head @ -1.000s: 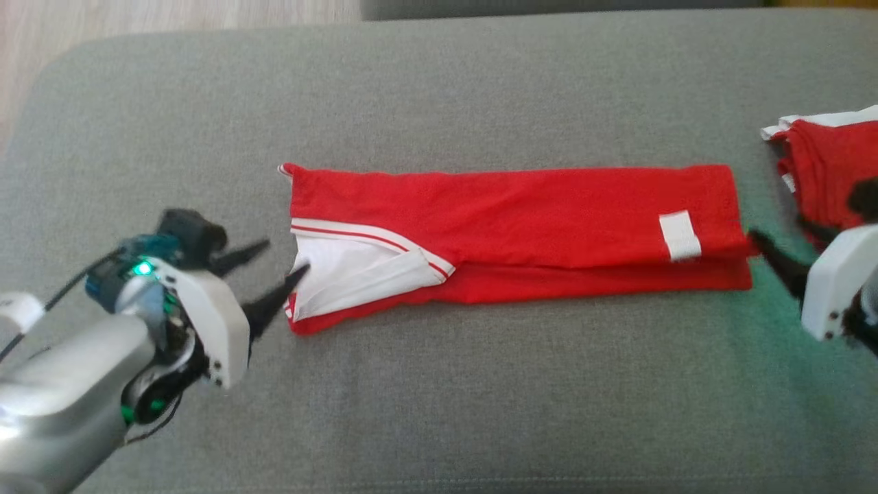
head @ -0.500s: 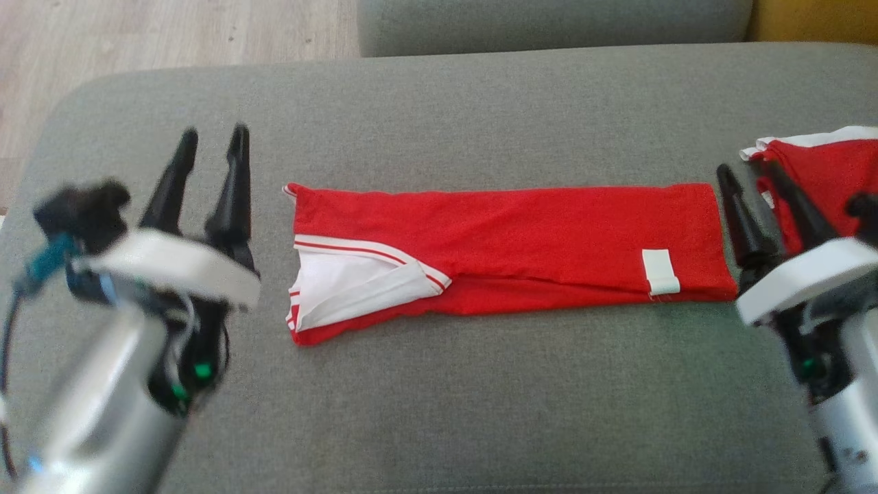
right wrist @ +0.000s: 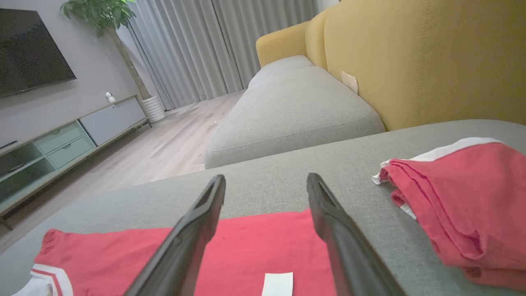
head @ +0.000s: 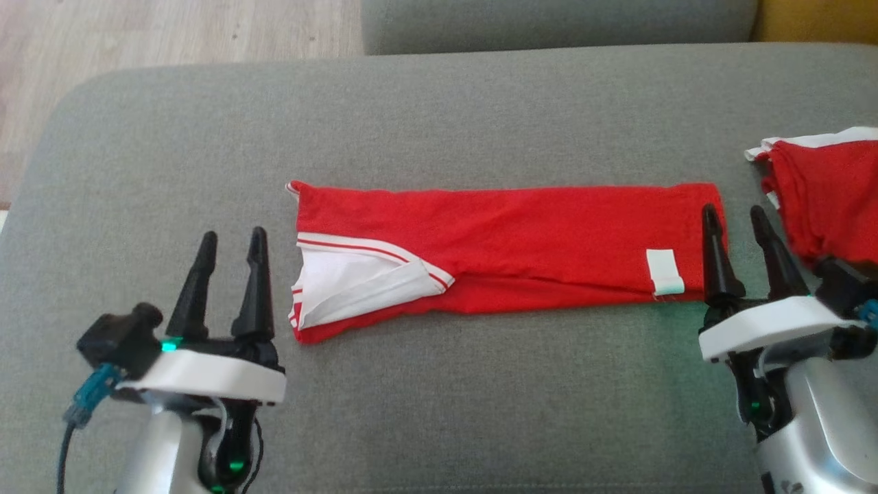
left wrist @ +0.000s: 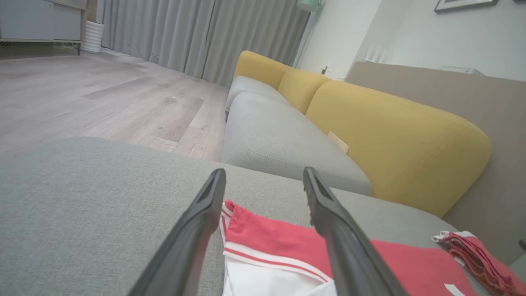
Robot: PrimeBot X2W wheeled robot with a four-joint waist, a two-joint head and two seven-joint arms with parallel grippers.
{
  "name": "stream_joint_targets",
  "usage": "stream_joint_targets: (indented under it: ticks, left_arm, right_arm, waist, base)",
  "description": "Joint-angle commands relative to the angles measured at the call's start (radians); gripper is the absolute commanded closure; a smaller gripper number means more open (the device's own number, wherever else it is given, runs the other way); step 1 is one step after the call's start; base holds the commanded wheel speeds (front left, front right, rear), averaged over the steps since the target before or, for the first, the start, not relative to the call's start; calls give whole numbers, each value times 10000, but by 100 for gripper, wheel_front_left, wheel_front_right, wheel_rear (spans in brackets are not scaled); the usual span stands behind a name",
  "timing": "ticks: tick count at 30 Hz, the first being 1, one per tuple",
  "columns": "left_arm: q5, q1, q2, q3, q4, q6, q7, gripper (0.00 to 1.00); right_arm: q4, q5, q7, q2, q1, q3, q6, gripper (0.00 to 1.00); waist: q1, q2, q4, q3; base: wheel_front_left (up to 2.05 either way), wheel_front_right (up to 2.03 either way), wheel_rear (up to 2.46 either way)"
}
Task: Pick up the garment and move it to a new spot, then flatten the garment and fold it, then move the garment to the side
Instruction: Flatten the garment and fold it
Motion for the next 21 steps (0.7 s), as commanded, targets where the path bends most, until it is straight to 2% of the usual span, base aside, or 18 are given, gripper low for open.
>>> stream_joint_targets:
  ticks: [1,7,15,21]
  left_arm:
    - [173,-538,-8,477,-240,-128,-75,0]
    - [538,-856,-231,402,31,-449,-75,0]
    - [552,-1150,-338,87,234,-545,-76,0]
    - [501,-1229,-355,-50,287,-554,-76,0]
  right_arm:
    - [-119,-206,-79,33,-440,-8,-9,0]
    - [1191,-1061,415,474,-940,-1221,-9,0]
    - [2812,-2118,895,918,-1730,-2873,-9,0]
    - [3679,-2357,1194,1044,-2048,-3253,-9,0]
  waist:
    - [1,0,64,147]
    - [1,0,213,637]
    - [1,0,462,1125]
    - [1,0,523,1234]
  base:
    - [0,0,0]
    - [0,0,0]
    - [0,0,0]
    - [0,0,0]
